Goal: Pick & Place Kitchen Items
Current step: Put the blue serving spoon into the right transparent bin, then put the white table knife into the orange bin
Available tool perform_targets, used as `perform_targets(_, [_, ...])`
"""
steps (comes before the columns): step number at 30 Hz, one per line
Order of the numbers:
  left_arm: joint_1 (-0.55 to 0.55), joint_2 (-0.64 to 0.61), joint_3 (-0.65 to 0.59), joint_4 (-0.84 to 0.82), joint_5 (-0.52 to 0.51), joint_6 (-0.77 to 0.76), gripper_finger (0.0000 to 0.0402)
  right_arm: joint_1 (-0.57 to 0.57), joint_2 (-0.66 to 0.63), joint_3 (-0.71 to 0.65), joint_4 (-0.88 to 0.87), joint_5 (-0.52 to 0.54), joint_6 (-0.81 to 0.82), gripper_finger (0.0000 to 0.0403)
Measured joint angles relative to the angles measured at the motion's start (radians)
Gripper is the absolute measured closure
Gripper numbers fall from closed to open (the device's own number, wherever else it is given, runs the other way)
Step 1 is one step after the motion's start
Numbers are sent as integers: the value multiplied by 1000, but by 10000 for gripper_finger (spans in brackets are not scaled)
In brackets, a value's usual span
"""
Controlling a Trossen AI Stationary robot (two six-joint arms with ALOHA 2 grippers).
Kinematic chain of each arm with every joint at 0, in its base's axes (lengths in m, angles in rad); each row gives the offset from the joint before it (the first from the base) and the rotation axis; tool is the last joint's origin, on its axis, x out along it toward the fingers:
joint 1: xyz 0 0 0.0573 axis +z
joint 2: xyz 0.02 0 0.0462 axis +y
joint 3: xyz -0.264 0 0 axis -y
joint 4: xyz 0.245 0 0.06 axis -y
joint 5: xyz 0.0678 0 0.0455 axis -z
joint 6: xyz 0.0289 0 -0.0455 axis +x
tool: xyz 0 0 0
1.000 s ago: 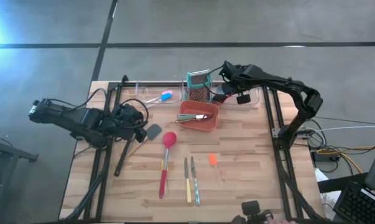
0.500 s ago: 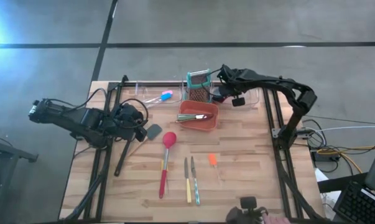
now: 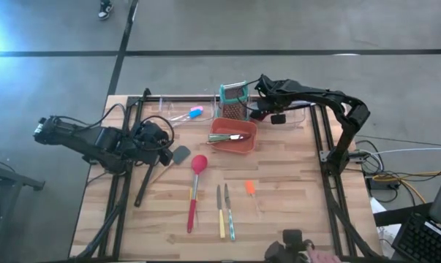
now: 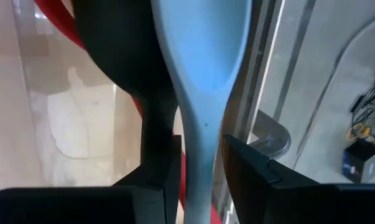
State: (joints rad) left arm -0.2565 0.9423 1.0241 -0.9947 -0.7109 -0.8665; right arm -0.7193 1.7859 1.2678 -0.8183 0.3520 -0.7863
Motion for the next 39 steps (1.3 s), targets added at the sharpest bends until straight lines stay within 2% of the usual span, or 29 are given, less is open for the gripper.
perform_targets(6, [0, 0, 0, 0, -5, 4, 239, 0, -32, 0, -32, 2, 59, 300])
perform_targets(12, [0, 0, 0, 0, -15, 4, 239, 1, -120, 0, -59, -4, 137, 309])
perform_targets(19, [0, 0, 0, 0, -16, 4, 239, 10, -299, 0, -74, -114, 241, 325])
perform_targets(25, [0, 0, 0, 0, -16, 4, 239, 54, -496, -1, -101, -165, 384, 339])
perform_targets(32, [0, 0, 0, 0, -16, 4, 239, 191, -696, -6, -175, -187, 676, 349])
perform_targets(39, [0, 0, 0, 0, 1, 4, 238, 438, -820, -42, -173, -302, 957, 364])
